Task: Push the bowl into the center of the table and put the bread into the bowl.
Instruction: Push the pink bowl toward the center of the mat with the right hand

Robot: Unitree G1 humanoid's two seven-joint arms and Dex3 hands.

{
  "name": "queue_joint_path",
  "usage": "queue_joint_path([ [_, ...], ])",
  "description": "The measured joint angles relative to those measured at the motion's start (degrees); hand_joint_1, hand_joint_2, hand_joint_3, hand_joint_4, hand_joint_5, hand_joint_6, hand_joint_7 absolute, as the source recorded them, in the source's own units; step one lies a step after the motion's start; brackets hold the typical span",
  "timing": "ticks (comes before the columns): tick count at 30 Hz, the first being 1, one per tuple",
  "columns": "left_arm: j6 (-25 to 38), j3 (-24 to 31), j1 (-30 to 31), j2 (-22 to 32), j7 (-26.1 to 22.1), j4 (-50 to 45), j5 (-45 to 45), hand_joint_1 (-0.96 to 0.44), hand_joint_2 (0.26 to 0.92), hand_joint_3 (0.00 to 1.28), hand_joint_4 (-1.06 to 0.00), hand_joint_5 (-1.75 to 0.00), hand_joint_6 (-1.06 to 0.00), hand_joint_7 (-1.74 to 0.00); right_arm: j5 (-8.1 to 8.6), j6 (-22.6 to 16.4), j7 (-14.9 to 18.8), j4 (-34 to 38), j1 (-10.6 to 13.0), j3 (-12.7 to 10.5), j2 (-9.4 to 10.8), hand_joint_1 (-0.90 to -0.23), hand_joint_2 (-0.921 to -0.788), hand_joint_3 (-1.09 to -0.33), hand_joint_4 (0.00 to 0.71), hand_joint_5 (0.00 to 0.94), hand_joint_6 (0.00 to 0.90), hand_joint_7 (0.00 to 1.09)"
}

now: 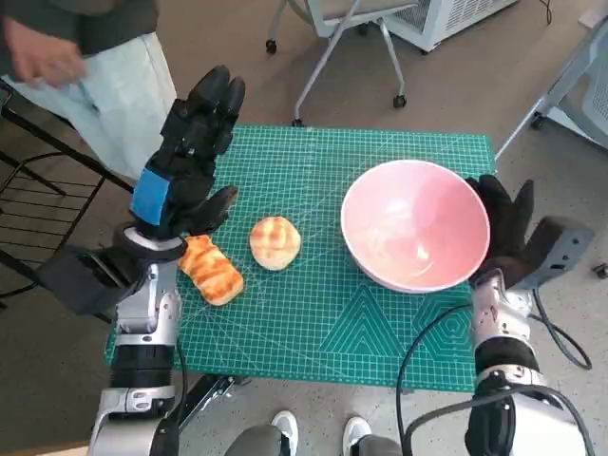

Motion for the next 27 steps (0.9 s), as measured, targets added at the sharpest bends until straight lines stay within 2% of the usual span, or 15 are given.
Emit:
queue_joint_path([
  [7,0.0,0.2,0.2,0.3,0.1,-1.2,0.0,-0.75,0.921,0.44,-0.07,0.0,0.0,-0.34,0.06,-0.2,0.8,0.0,-1.1,-0.1,1.6,-0.596,-0.921,-0.719,0.093,0.001,0.146,0.14],
  [16,-0.1,0.5,0.5,0.9,0.3,-1.3,0.1,-0.75,0.921,0.45,-0.08,0.0,0.0,-0.31,0.05,-0.3,1.1,0.0,-2.5,-0.2,3.8,-0.615,-0.921,-0.7,0.102,0.006,0.159,0.15],
  [27,-1.2,0.9,1.2,1.1,1.5,-1.3,0.6,-0.74,0.921,0.46,-0.08,-0.01,0.0,-0.31,0.01,0.3,1.5,0.1,-4.5,-0.2,6.2,-0.644,-0.921,-0.668,0.073,0.0,0.129,0.12],
])
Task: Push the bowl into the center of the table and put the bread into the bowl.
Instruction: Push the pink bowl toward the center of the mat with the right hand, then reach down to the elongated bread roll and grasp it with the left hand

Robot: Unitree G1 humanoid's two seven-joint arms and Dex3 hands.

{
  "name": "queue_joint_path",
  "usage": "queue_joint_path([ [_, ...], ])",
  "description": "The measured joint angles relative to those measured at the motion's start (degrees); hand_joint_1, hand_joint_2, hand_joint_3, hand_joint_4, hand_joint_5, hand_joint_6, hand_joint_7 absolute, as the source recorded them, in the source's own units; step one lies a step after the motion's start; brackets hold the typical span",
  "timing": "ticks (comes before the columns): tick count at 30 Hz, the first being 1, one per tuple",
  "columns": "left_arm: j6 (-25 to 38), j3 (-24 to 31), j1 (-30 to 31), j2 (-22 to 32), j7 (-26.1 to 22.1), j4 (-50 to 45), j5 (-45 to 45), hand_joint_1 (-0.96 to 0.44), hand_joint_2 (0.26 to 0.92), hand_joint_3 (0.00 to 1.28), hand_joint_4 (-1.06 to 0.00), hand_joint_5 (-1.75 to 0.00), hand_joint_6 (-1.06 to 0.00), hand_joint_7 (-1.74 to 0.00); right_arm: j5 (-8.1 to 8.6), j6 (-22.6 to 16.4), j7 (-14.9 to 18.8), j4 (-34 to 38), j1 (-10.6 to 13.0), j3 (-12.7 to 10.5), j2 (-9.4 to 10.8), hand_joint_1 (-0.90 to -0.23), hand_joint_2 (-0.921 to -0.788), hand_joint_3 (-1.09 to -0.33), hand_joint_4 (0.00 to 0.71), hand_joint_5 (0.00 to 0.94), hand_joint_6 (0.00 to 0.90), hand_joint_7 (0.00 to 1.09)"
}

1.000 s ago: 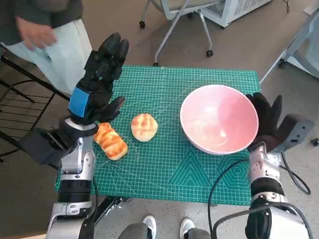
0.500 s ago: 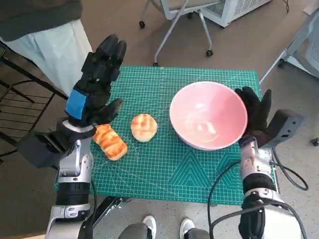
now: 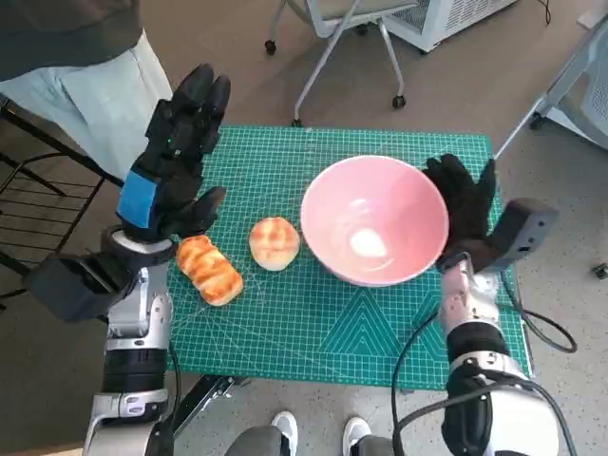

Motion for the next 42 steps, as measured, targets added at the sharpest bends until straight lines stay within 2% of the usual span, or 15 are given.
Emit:
queue_joint_path([
  [7,-0.6,0.0,0.6,0.0,0.4,0.0,0.3,-0.74,0.921,0.48,-0.08,0.0,0.0,-0.32,-0.01,0.6,0.4,0.1,-0.8,0.0,1.4,-0.643,-0.921,-0.657,0.066,0.001,0.134,0.12],
  [14,-1.2,0.0,0.8,0.1,1.0,-0.1,0.8,-0.73,0.921,0.49,-0.08,0.0,0.0,-0.32,-0.02,1.1,1.0,0.1,-0.9,0.0,1.7,-0.627,-0.921,-0.652,0.07,0.003,0.154,0.12],
  [19,-1.3,0.0,1.3,0.1,1.2,-0.2,1.0,-0.73,0.921,0.49,-0.08,0.0,0.0,-0.32,-0.07,1.3,1.4,0.1,-1.2,0.1,1.0,-0.621,-0.921,-0.669,0.081,0.006,0.162,0.12],
  [24,-1.4,0.0,1.8,0.1,1.7,-0.2,1.4,-0.74,0.921,0.49,-0.08,0.0,0.0,-0.31,-0.51,0.5,2.1,-0.3,-1.8,0.8,-0.6,-0.609,-0.921,-0.732,0.085,0.004,0.16,0.11],
  [27,-1.4,0.0,1.9,0.1,1.9,-0.2,1.5,-0.74,0.921,0.49,-0.08,0.0,0.0,-0.3,-1.59,-2.3,3.5,-1.0,-2.3,1.8,-2.0,-0.603,-0.921,-0.76,0.077,0.001,0.158,0.11],
  [30,-1.4,0.0,1.9,0.1,2.3,-0.2,1.6,-0.74,0.921,0.49,-0.08,0.0,0.0,-0.3,-2.1,-7.4,6.2,-2.5,-2.9,2.6,-3.4,-0.597,-0.921,-0.771,0.082,0.005,0.161,0.11],
  [35,-1.3,-0.2,1.8,0.1,2.8,-0.2,1.6,-0.74,0.921,0.48,-0.08,0.0,-0.01,-0.32,-1.94,-15.3,10.7,-5.7,-3.5,3.0,-4.7,-0.622,-0.921,-0.75,0.126,0.022,0.186,0.13],
  [42,-0.7,-1.3,1.2,-0.5,2.9,-0.2,1.5,-0.75,0.921,0.47,-0.08,0.0,0.0,-0.32,-0.52,-23.6,17.5,-13.0,-2.9,5.1,-4.4,-0.671,-0.921,-0.722,0.148,0.025,0.185,0.14],
])
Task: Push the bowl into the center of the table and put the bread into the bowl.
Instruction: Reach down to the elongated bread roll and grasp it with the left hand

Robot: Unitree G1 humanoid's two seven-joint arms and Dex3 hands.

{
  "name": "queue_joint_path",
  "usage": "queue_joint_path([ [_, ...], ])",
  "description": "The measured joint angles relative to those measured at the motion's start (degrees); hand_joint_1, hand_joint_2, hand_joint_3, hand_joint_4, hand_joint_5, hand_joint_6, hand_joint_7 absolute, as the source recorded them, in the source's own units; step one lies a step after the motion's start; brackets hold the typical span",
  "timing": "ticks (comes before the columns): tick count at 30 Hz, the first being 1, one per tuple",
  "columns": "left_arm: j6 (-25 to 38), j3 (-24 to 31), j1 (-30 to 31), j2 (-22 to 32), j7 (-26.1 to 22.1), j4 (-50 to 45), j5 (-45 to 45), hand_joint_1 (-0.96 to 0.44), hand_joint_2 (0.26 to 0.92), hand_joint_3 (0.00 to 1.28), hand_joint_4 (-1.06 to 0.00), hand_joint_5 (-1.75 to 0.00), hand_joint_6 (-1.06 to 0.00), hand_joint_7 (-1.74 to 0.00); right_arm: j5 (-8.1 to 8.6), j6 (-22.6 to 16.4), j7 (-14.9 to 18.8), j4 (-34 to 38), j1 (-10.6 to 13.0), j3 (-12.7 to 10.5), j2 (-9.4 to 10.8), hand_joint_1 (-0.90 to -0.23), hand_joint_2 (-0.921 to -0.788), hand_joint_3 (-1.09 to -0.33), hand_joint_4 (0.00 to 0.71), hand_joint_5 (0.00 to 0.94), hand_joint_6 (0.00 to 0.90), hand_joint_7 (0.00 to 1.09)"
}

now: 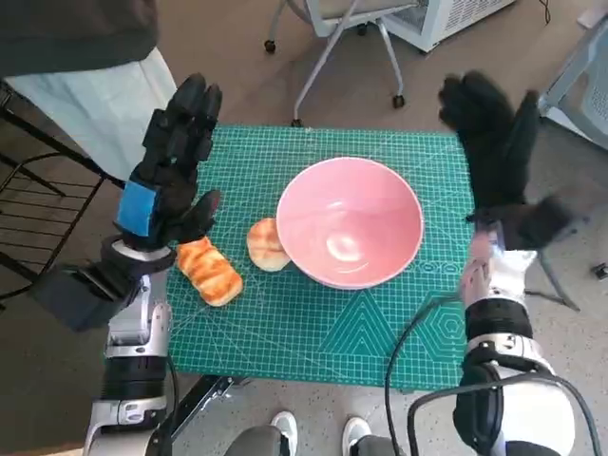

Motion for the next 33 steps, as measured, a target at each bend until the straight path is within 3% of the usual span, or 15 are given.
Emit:
queue_joint_path([
  [5,1.1,-0.5,-0.9,-0.4,-0.2,0.0,-0.3,-0.76,0.921,0.46,-0.07,0.0,0.0,-0.31,1.17,-2.8,4.1,-10.0,3.8,3.2,0.5,-0.666,-0.921,-0.722,0.159,0.021,0.185,0.18],
  [8,1.6,-0.7,-1.2,-0.5,-0.2,0.0,-0.5,-0.76,0.921,0.45,-0.07,0.0,0.0,-0.31,2.32,-2.6,5.7,-16.9,7.1,5.3,1.0,-0.661,-0.921,-0.715,0.17,0.006,0.063,0.41],
  [14,1.7,-1.0,-1.5,-0.5,-0.3,0.0,0.0,-0.76,0.921,0.45,-0.08,0.0,0.0,-0.34,4.81,0.3,7.3,-28.0,12.4,8.5,1.1,-0.66,-0.921,-0.711,0.17,0.001,0.008,0.51],
  [18,1.5,-1.4,-1.7,0.5,0.3,0.0,2.7,-0.76,0.921,0.46,-0.08,0.0,0.0,-0.35,5.7,1.9,7.6,-31.4,13.6,9.4,0.9,-0.663,-0.921,-0.709,0.17,0.001,0.001,0.52],
  [24,3.3,-2.6,-1.4,5.6,3.2,-4.0,14.1,-0.79,0.921,0.48,-0.1,-0.01,0.0,-0.33,6.77,3.2,7.6,-33.2,14.4,9.8,0.2,-0.665,-0.921,-0.705,0.162,0.003,-0.001,0.51],
  [28,9.6,-2.8,-0.1,10.7,3.5,-11.1,19.8,-0.78,0.92,0.23,-0.1,-0.01,0.0,-0.31,7.18,3.7,7.4,-33.5,15.1,9.8,-0.3,-0.668,-0.921,-0.705,0.162,0.004,-0.001,0.51],
  [33,18.0,-2.1,2.3,15.4,2.8,-19.0,21.7,-0.63,0.825,0.06,-0.07,0.0,-0.01,-0.29,7.22,3.9,6.6,-33.7,15.8,9.8,-0.6,-0.669,-0.921,-0.702,0.163,0.004,-0.001,0.51],
])
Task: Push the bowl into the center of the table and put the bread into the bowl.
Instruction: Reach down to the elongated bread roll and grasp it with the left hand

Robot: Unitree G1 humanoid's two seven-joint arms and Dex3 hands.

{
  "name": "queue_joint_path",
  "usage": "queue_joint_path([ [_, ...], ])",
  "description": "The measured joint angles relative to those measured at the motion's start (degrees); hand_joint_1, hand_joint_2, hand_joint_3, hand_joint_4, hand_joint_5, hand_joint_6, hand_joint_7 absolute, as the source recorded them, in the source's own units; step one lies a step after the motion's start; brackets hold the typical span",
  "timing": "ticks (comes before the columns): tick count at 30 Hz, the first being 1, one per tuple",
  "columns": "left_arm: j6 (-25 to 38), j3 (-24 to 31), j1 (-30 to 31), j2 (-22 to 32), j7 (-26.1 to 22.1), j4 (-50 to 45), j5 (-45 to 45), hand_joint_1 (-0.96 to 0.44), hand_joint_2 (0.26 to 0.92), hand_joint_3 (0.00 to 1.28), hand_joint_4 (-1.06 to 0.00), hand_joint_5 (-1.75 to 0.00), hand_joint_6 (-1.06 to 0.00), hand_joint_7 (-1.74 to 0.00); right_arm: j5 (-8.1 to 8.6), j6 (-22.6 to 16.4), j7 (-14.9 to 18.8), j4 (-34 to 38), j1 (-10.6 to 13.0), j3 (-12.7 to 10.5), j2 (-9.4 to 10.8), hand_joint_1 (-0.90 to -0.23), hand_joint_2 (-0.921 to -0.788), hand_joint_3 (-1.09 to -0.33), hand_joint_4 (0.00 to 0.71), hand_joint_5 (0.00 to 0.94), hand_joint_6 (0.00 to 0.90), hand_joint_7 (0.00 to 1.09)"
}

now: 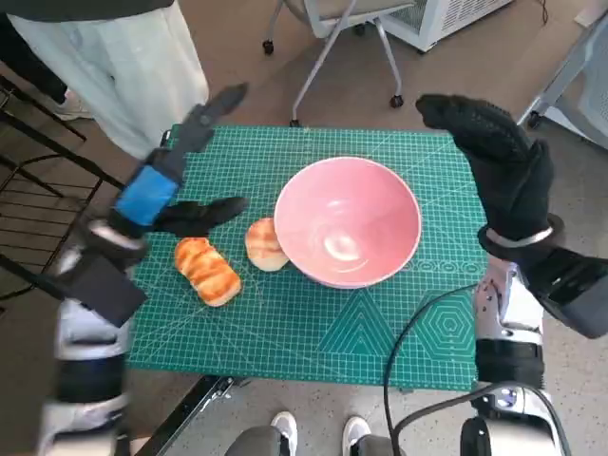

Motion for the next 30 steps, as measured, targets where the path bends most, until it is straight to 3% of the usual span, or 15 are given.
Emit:
queue_joint_path([
  [6,3.3,0.1,2.7,4.6,-0.6,-5.0,3.5,-0.44,0.739,0.01,-0.09,-0.01,-0.02,-0.3,0.0,0.4,-1.0,-1.1,0.2,0.2,0.0,-0.67,-0.921,-0.7,0.165,0.004,-0.001,0.52],
  [8,3.8,0.1,3.2,7.0,-2.0,-5.5,4.2,-0.29,0.698,0.01,-0.09,-0.01,-0.03,-0.29,0.0,0.5,-1.2,-1.3,0.3,0.2,0.0,-0.67,-0.921,-0.7,0.165,0.004,-0.001,0.52],
  [11,5.2,0.2,3.5,10.4,-4.2,-5.8,5.1,-0.13,0.678,0.01,-0.1,-0.01,-0.07,-0.24,0.01,0.6,-1.5,-1.6,0.5,0.2,0.0,-0.67,-0.921,-0.699,0.166,0.004,0.0,0.52],
  [15,9.1,0.2,4.1,14.7,-7.8,-7.3,6.3,-0.02,0.676,0.01,-0.1,0.0,-0.12,-0.15,0.02,1.1,-1.8,-2.1,1.0,0.2,0.0,-0.67,-0.921,-0.697,0.166,0.004,0.0,0.52],
  [23,16.2,-3.1,4.3,23.1,-15.5,-9.9,12.3,0.0,0.682,0.0,-0.09,0.0,-0.17,-0.05,0.04,1.6,-2.3,-2.3,1.3,0.2,-0.2,-0.673,-0.921,-0.692,0.169,0.005,0.003,0.52],
  [30,15.9,-8.1,4.3,25.8,-18.7,-8.8,16.5,-0.05,0.671,0.0,-0.1,0.0,-0.2,-0.03,0.09,1.6,-2.4,-2.0,1.3,0.1,-0.2,-0.667,-0.921,-0.688,0.171,0.005,0.008,0.51],
])
